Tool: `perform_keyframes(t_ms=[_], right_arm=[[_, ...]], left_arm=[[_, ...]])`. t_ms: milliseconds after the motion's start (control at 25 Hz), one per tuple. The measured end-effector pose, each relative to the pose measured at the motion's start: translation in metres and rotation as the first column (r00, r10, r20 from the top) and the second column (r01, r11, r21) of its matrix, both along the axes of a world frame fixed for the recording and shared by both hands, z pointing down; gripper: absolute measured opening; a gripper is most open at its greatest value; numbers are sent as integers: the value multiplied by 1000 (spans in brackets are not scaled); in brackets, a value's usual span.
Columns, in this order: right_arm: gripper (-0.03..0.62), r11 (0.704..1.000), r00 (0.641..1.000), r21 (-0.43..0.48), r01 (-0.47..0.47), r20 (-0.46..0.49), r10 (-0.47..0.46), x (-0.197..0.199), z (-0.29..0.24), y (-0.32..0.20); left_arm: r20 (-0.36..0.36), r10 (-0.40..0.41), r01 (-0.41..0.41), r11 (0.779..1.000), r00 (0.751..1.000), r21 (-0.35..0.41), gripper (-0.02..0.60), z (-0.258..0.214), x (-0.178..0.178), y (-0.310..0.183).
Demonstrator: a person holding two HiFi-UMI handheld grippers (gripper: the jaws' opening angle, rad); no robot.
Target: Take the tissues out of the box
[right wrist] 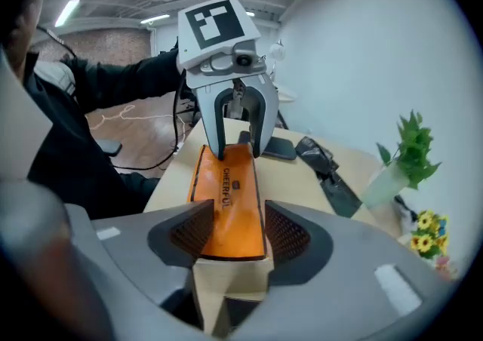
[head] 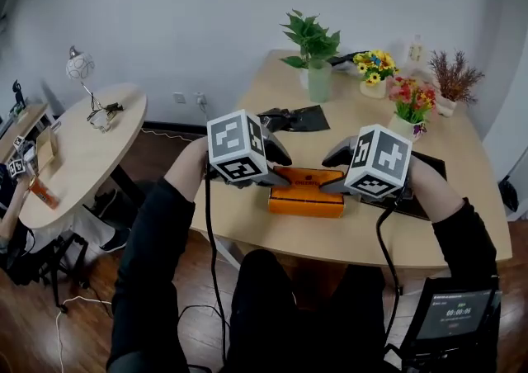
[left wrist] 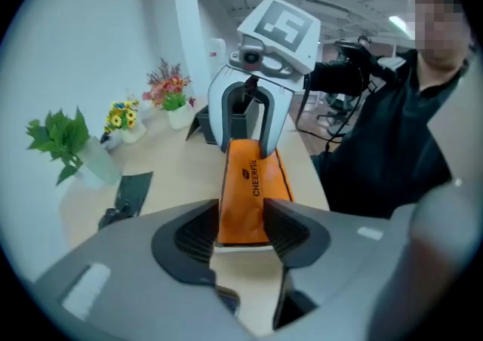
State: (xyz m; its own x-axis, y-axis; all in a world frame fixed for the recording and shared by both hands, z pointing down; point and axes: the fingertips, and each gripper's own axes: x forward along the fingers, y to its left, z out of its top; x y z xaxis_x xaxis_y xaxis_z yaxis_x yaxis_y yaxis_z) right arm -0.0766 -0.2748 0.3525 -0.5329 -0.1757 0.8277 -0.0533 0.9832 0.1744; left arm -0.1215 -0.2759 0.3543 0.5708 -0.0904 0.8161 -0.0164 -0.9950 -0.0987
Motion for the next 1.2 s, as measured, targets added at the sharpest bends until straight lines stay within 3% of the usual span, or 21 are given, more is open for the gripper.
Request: perform_keyframes(t_ms=[80, 160, 240, 320, 360, 400, 480, 520, 560, 600, 680, 760, 840, 920, 1000, 1120, 1200], right_arm=[[269, 995, 999, 103, -6, 37, 2, 0, -7, -10], [281, 987, 992, 155, -46, 122, 27, -2, -21, -15], [221, 972, 964, 204, -114, 259, 59, 0, -45, -15], [139, 944, 904, 256, -208, 419, 86, 9, -77, -11], [109, 924, 861, 278, -264, 500, 96, 15, -93, -7], [79, 899, 810, 295, -323, 578, 102, 21, -109, -2], [33, 846, 702, 313, -433, 705, 99, 34, -132, 14], [29, 819, 655, 318, -478, 750, 91, 39, -138, 24], [20, 791, 615, 323, -519, 784, 83, 44, -140, 35], [11, 764, 579, 327, -557, 812, 75, 48, -140, 45], [2, 716, 506, 312, -625, 860, 66, 57, -137, 64], [2, 677, 420, 267, -686, 905, 69, 67, -133, 80], [2, 628, 344, 229, -744, 937, 66, 77, -128, 93], [2, 577, 293, 209, -789, 954, 55, 88, -122, 106], [2, 532, 266, 204, -822, 963, 41, 99, -115, 118], [2, 483, 253, 209, -850, 967, 28, 110, -108, 135], [1, 461, 256, 215, -861, 966, 26, 115, -104, 144]], left_arm=[[-51, -53, 59, 991, 997, 123, 191, -7, -3, -19], [-169, -127, 161, 964, 977, 209, 196, -25, -7, -34], [-356, -206, 304, 921, 911, 244, 192, -52, -14, -40], [-537, -268, 456, 853, 800, 254, 188, -82, -22, -34], [-617, -288, 536, 802, 732, 263, 183, -95, -27, -28], [-696, -298, 619, 739, 654, 265, 180, -106, -32, -18], [-840, -276, 766, 602, 467, 227, 162, -126, -40, 10], [-888, -249, 812, 548, 387, 201, 146, -131, -41, 27], [-915, -224, 841, 508, 335, 184, 131, -131, -38, 45], [-930, -208, 860, 478, 305, 175, 130, -129, -34, 60], [-943, -198, 885, 438, 268, 160, 129, -119, -23, 83], [-952, -197, 897, 420, 234, 134, 127, -113, -14, 100], [-953, -199, 901, 415, 229, 129, 126, -106, -11, 114], [-952, -195, 900, 413, 238, 141, 121, -102, -7, 123], [-950, -187, 907, 390, 249, 160, 121, -100, -4, 131], [-950, -172, 922, 337, 260, 192, 121, -95, -3, 144], [-952, -166, 925, 327, 258, 194, 118, -90, 0, 152]])
